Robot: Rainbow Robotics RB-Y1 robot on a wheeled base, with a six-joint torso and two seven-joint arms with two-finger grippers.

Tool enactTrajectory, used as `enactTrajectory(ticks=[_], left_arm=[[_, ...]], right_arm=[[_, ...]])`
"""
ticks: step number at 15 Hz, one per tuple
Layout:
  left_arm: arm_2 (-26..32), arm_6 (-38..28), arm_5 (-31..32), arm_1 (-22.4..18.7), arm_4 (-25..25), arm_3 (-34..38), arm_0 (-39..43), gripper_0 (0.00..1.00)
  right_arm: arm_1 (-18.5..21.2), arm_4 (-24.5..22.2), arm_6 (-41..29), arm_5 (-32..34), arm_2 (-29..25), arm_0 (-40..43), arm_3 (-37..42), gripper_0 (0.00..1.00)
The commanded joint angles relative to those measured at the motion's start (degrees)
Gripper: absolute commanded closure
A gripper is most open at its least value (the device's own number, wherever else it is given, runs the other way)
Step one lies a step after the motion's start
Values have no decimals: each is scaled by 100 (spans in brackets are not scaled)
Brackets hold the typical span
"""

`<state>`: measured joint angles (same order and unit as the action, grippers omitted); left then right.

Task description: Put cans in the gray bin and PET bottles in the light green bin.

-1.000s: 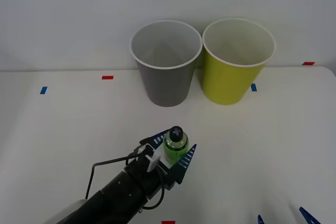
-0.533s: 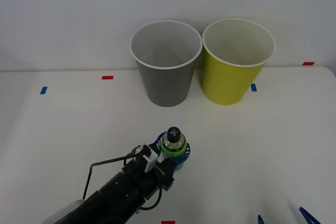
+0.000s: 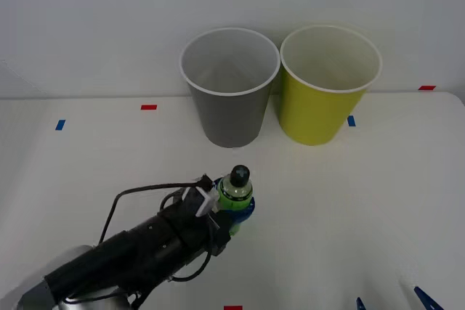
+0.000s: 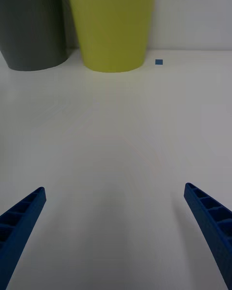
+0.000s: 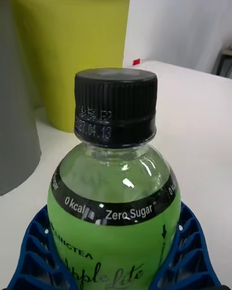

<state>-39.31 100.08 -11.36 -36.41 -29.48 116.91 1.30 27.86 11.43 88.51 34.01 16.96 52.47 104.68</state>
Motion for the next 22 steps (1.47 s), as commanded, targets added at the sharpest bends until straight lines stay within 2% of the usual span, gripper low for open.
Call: enactTrajectory(ticks=[1,5,8,9,12,15,18,22], left_arm=[[785,-243,-1184,-332,-208,851,2,100],[1945,-1078,-2643,-350,-340,1651,134,100],[3307,-1078,-4313,72,-515,2336,169,100],[3852,-1052,-4920,239,-814,2670,169,100],[4678,-964,-6001,371,-1623,3309,160,100],[4889,-955,-6352,494,-2159,3309,-148,100],[4889,-911,-6352,459,-2220,3233,-947,100],[4810,-867,-6431,485,-2625,2248,-2362,100]], right_arm=[[0,0,0,0,0,0,0,0],[0,0,0,0,0,0,0,0],[0,0,0,0,0,0,0,0],[0,0,0,0,0,0,0,0],[0,0,0,0,0,0,0,0],[0,0,0,0,0,0,0,0],[0,0,0,0,0,0,0,0],[0,0,0,0,0,0,0,0]])
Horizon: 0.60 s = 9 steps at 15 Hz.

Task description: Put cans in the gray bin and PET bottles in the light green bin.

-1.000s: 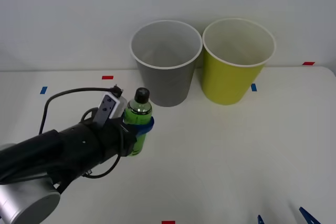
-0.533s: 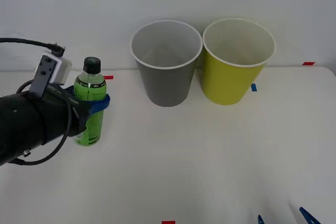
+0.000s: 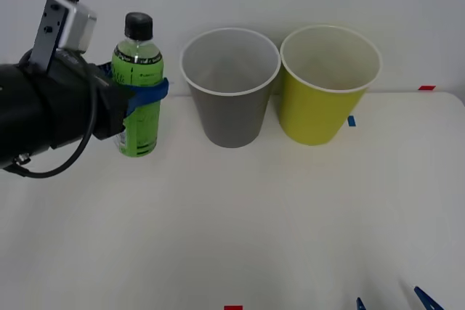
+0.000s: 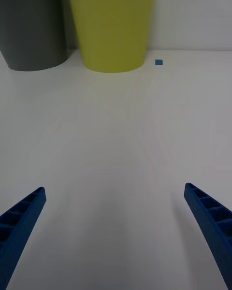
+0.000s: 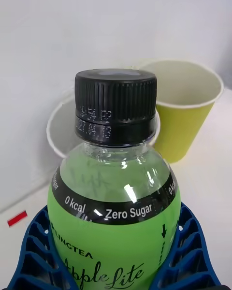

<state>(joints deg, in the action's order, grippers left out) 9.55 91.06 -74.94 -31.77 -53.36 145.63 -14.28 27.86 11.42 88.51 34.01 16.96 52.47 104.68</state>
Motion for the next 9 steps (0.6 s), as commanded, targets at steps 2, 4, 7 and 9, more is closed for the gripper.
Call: enactTrajectory(ticks=[2,4,7,9], left_arm=[[-234,70,-416,312,-245,-1362,-1771,100],[-234,158,-803,673,-263,-2100,-2642,100],[-559,307,-785,1086,142,-2848,-3389,100],[-779,342,-609,1367,476,-3225,-3740,100]], right_arm=[[0,0,0,0,0,0,0,0],[0,0,0,0,0,0,0,0],[0,0,0,0,0,0,0,0],[0,0,0,0,0,0,0,0]])
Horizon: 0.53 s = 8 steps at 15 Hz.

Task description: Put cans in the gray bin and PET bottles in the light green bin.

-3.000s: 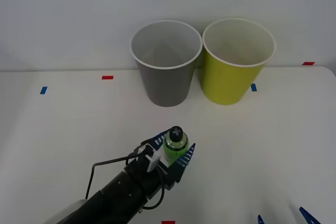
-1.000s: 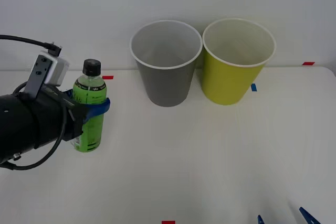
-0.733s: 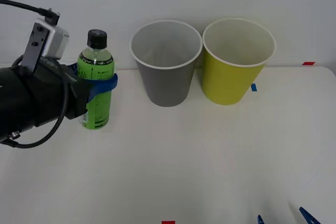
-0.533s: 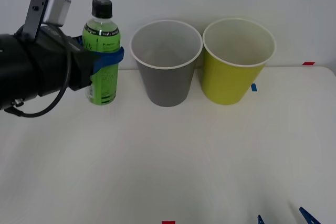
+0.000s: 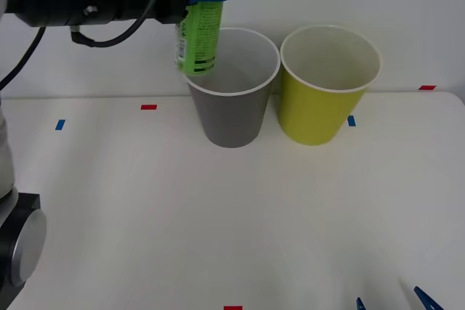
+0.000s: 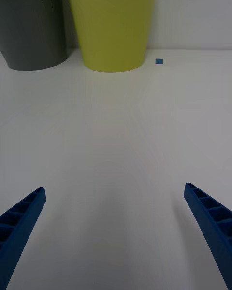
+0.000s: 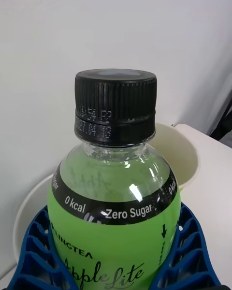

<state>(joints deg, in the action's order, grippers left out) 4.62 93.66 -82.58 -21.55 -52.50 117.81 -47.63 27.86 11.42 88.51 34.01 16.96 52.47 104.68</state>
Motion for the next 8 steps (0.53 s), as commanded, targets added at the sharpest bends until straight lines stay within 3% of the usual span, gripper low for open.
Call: enactTrajectory(ticks=[1,4,8], left_arm=[[-454,109,374,530,609,-654,-563,100],[-867,144,919,881,1110,-1084,-827,100],[-1262,162,1991,1373,1242,-2033,-1214,100]], right_arm=[[0,0,0,0,0,0,0,0],[0,0,0,0,0,0,0,0],[0,0,0,0,0,0,0,0]])
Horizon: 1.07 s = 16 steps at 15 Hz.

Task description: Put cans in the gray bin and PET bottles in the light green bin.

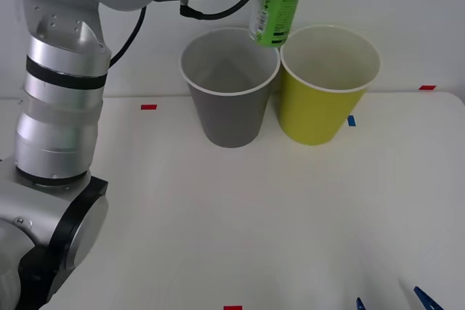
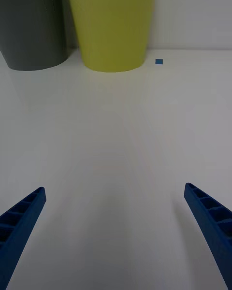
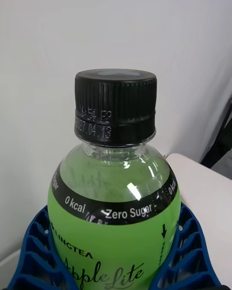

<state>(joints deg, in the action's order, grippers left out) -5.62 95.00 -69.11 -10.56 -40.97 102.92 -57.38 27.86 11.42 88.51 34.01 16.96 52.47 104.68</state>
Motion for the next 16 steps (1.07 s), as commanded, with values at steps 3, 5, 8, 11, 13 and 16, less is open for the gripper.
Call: enactTrajectory(ticks=[3,5,8,11,13,16], left_arm=[[-722,63,1752,406,212,-1309,-520,100],[-774,116,2086,564,282,-1731,-696,100],[-950,450,2674,661,388,-2197,-731,100],[-1117,423,3237,784,414,-2575,-757,100],[-1108,353,3246,881,467,-2575,-749,100],[-1284,353,3729,969,475,-2927,-757,100]], right_arm=[[0,0,0,0,0,0,0,0],[0,0,0,0,0,0,0,0],[0,0,0,0,0,0,0,0],[0,0,0,0,0,0,0,0],[0,0,0,0,0,0,0,0],[0,0,0,0,0,0,0,0]])
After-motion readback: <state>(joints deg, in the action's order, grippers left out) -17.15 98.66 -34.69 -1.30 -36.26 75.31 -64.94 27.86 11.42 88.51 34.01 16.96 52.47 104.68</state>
